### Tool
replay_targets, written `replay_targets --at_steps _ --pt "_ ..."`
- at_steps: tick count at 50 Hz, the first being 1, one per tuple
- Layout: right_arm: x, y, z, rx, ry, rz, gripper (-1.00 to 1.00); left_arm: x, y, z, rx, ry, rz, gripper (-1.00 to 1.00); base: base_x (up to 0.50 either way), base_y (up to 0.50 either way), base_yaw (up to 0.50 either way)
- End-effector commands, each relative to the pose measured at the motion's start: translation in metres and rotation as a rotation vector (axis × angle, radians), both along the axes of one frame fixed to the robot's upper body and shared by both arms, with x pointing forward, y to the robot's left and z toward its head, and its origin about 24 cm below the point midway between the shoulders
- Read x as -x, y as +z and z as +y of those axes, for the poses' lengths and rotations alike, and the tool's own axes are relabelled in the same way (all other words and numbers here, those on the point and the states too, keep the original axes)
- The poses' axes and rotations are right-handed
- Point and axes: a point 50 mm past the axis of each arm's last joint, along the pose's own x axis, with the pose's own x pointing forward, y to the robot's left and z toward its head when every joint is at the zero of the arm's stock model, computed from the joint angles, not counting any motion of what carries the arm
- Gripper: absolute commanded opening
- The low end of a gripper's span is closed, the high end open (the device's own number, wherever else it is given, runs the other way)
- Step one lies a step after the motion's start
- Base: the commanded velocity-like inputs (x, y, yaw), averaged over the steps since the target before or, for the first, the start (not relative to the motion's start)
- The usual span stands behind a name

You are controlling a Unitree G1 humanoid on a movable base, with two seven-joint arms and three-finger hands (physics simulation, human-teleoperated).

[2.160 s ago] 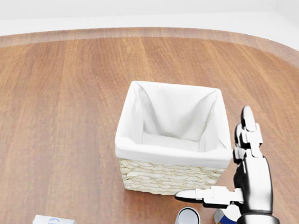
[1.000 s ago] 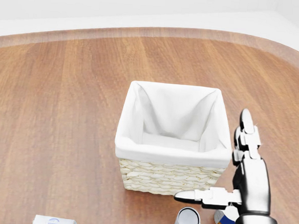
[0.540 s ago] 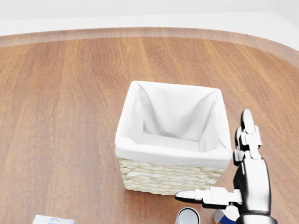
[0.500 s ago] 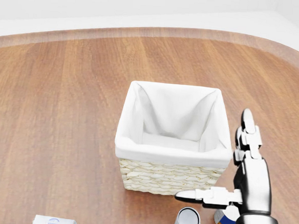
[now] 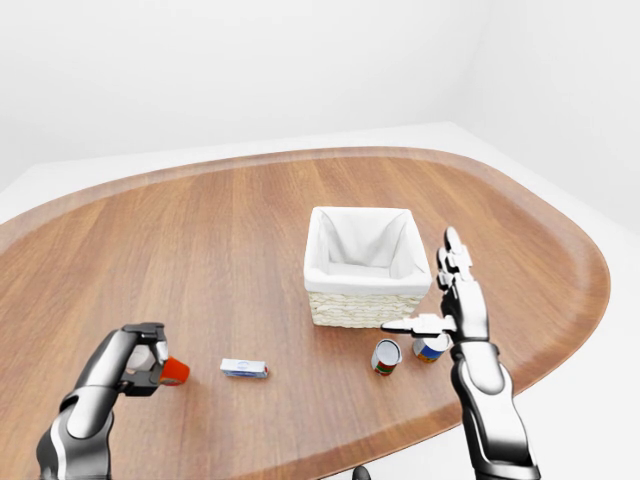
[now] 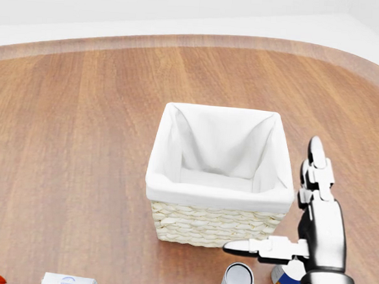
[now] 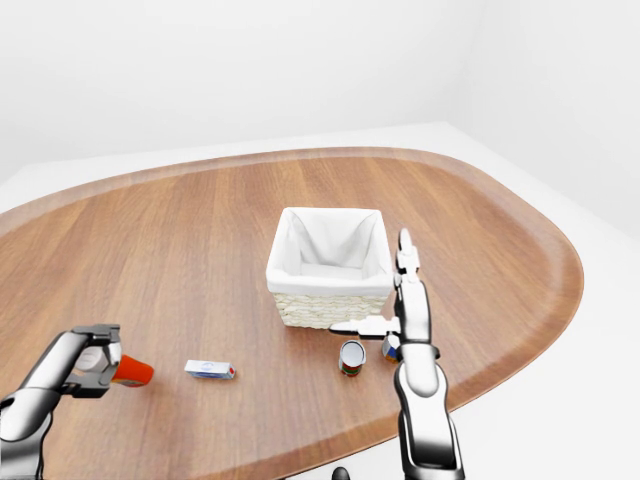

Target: Pick up the ketchup, and put it in the basket.

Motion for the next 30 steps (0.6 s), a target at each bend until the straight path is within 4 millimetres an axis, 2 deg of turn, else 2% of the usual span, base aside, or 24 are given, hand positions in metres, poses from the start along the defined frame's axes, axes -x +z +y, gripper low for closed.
replay_targets --at_steps 1,3,7,9,11,14,15,21,30 --pt "0.001 0.004 0.0 0.004 0.001 -0.018 1.0 -0.015 0.056 -0.01 -0.036 -0.088 -0.174 -1.0 0.0 0.0 0.0" --pt "0.001 0.004 0.0 0.003 0.001 -0.017 1.0 -0.017 0.066 -0.011 -0.038 -0.085 -0.189 -1.0 0.0 0.0 0.0" --pt "0.0 0.004 0.0 0.003 0.002 -0.015 1.0 -0.022 0.101 -0.019 -0.04 -0.115 -0.259 -1.0 0.0 0.0 0.0" --pt "0.0 0.004 0.0 0.003 0.002 -0.015 1.0 -0.022 0.101 -0.019 -0.041 -0.117 -0.26 -1.0 0.0 0.0 0.0" --pt "0.001 0.004 -0.001 0.002 0.0 -0.016 1.0 -0.033 0.128 -0.03 -0.088 -0.193 -0.33 -1.0 0.0 0.0 0.0" --pt "0.001 0.004 -0.001 0.001 -0.001 -0.018 1.0 -0.04 0.145 -0.037 -0.124 -0.243 -0.375 -1.0 0.0 0.0 0.0" --pt "0.001 0.004 -0.001 0.002 -0.001 -0.019 1.0 -0.042 0.157 -0.043 -0.153 -0.278 -0.406 -1.0 0.0 0.0 0.0" --pt "0.0 0.003 0.0 0.002 -0.002 -0.013 1.0 -0.048 0.19 -0.059 -0.233 -0.363 -0.489 -1.0 0.0 0.0 0.0" --pt "0.001 0.003 -0.001 -0.002 -0.003 -0.012 1.0 -0.08 0.243 -0.09 -0.327 -0.505 -0.574 -1.0 0.0 0.0 0.0"
